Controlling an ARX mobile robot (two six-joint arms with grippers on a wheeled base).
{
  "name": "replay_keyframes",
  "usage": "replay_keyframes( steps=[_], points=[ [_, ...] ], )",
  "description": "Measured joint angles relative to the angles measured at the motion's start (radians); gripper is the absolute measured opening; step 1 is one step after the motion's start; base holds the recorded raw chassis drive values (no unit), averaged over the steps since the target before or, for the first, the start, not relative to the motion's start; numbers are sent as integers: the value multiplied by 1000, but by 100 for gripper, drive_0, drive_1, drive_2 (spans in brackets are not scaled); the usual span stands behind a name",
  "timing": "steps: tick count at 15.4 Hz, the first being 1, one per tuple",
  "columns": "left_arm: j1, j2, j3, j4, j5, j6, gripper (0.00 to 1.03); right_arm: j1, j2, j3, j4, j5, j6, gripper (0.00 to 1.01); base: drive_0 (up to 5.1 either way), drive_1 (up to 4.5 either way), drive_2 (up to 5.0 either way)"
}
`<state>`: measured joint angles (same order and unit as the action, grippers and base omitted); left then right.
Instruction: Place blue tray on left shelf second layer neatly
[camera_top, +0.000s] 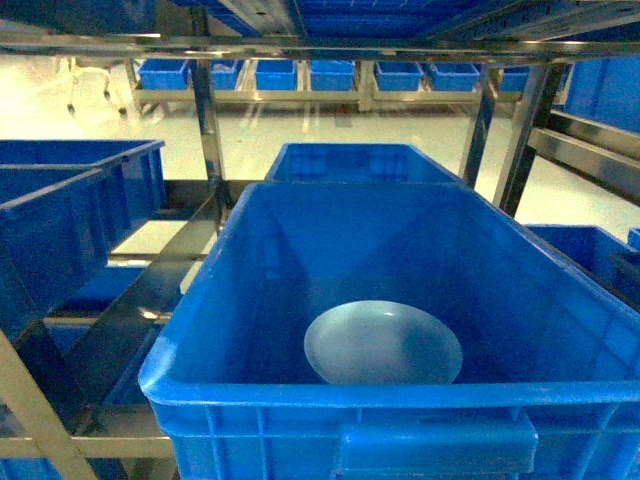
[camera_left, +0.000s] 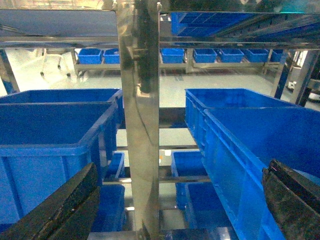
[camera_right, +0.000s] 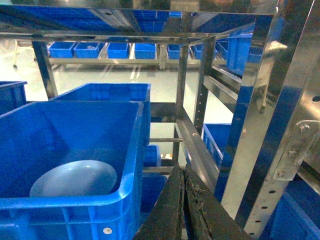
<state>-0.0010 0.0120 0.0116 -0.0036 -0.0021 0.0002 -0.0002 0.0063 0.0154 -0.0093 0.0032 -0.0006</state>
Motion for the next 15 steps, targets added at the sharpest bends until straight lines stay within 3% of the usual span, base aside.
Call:
replay_keyframes(
  steps=[9, 14, 15],
  points=[
    [0, 0, 0, 0, 1, 0, 98, 0, -2, 0, 5, -3, 0, 5, 0, 0, 0],
    [0, 0, 0, 0, 2, 0, 98, 0, -2, 0, 5, -3, 0, 43, 0, 0, 0],
    [0, 0, 0, 0, 2, 0, 98, 0, -2, 0, 5, -3, 0, 59, 0, 0, 0]
  ],
)
